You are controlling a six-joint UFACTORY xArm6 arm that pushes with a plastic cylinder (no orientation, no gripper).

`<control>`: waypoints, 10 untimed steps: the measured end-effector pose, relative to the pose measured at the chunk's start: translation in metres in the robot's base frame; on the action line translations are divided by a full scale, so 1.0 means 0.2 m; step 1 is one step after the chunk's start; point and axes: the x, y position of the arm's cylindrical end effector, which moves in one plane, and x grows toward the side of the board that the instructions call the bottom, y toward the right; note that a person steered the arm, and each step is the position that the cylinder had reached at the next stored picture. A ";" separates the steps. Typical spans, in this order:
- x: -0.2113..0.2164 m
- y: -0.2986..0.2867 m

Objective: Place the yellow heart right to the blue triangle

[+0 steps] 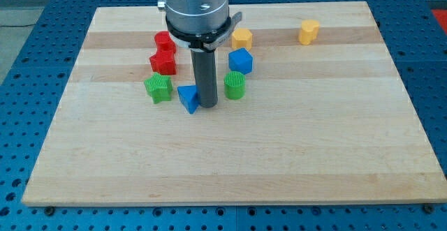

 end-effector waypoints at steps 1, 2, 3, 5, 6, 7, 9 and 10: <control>0.00 -0.02; 0.00 -0.04; 0.00 -0.03; 0.12 0.54; -0.03 0.87; -0.37 1.02; -1.04 1.18; -1.10 1.07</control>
